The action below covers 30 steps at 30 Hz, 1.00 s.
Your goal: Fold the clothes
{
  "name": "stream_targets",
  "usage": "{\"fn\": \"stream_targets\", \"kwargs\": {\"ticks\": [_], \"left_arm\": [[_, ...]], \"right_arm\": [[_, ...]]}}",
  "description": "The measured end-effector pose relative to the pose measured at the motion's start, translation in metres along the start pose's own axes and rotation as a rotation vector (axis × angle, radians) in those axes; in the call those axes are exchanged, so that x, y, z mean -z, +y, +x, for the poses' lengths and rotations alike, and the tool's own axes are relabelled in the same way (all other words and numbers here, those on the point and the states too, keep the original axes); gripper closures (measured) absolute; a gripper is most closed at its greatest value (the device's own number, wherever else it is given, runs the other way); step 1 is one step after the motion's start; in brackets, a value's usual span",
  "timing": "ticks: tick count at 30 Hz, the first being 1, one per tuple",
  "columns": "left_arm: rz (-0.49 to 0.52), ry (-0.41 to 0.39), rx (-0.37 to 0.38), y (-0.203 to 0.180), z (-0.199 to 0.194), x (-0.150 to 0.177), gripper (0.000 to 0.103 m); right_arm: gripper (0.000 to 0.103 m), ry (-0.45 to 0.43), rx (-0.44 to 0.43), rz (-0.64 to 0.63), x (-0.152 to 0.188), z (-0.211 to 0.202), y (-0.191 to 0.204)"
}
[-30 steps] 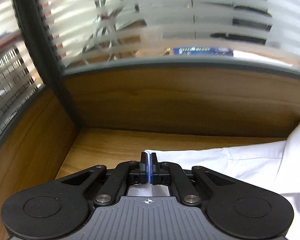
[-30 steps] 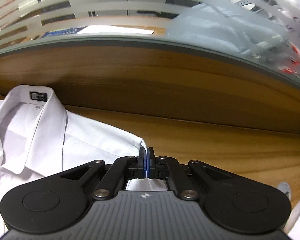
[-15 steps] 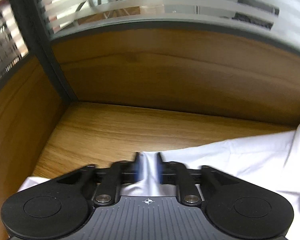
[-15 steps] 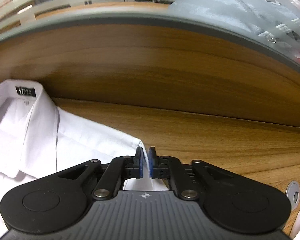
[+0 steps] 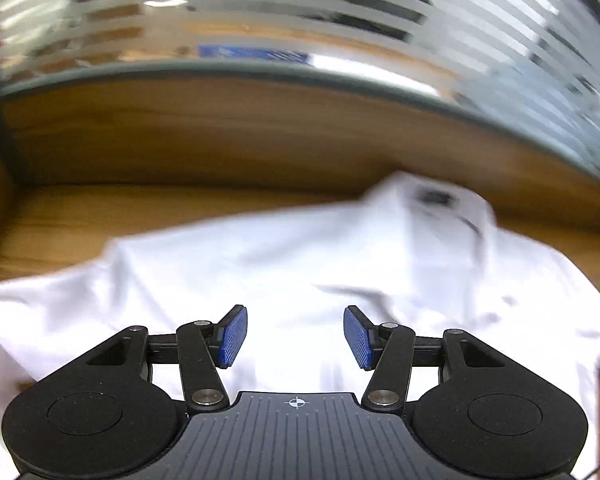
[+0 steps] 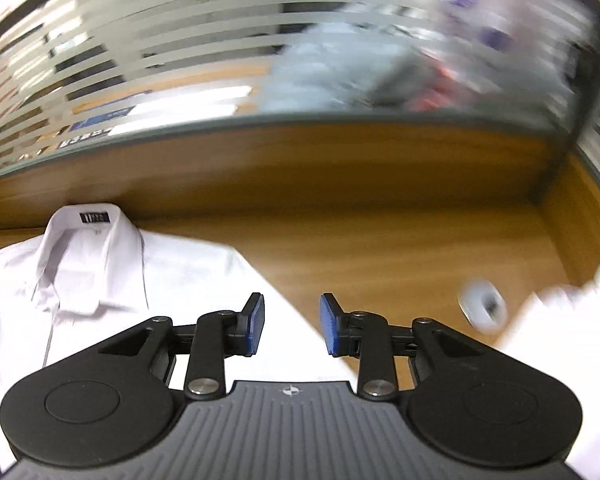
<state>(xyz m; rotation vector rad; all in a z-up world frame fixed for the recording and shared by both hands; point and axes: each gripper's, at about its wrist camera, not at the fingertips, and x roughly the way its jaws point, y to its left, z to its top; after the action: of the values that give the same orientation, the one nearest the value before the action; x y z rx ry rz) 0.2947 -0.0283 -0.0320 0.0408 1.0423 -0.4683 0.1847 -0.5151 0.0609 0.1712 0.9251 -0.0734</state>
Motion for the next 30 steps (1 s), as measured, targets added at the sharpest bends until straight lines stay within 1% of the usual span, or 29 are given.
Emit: {"fn": "stream_targets", "kwargs": {"ticks": [2,8,10,11,13,16,18,22,25,29,30], "left_arm": [[0.048,0.014,0.044,-0.036,-0.011,0.016,0.045],[0.203,0.028,0.150,-0.117,-0.023,0.044,0.041],[0.232,0.037,0.174,-0.136,-0.021,0.049,0.041],[0.247,0.044,0.196,-0.149,-0.020,0.054,0.041],[0.270,0.056,0.217,-0.175,-0.019,0.061,0.041],[0.310,0.063,0.230,-0.209,-0.011,0.066,0.040],[0.319,0.068,0.242,-0.233,-0.005,0.068,0.040],[0.329,0.086,0.242,-0.282,0.014,0.074,0.039],[0.323,0.101,0.226,-0.315,0.031,0.082,0.037],[0.323,0.118,0.174,-0.351,0.055,0.096,0.037],[0.322,0.121,0.162,-0.359,0.060,0.099,0.037]], "right_arm": [[0.067,-0.007,0.018,0.052,0.024,-0.031,-0.018],[0.064,-0.036,0.076,0.197,0.100,-0.103,-0.073],[0.061,-0.044,0.104,0.236,0.124,-0.126,-0.090],[0.061,-0.048,0.120,0.252,0.136,-0.138,-0.099],[0.061,-0.058,0.150,0.284,0.159,-0.161,-0.117],[0.061,-0.067,0.194,0.325,0.192,-0.185,-0.148],[0.060,-0.057,0.221,0.351,0.212,-0.196,-0.169],[0.060,-0.048,0.248,0.392,0.239,-0.206,-0.207],[0.060,-0.045,0.236,0.429,0.254,-0.209,-0.233],[0.060,-0.033,0.183,0.432,0.267,-0.202,-0.261],[0.060,-0.024,0.150,0.418,0.267,-0.197,-0.264]]}}
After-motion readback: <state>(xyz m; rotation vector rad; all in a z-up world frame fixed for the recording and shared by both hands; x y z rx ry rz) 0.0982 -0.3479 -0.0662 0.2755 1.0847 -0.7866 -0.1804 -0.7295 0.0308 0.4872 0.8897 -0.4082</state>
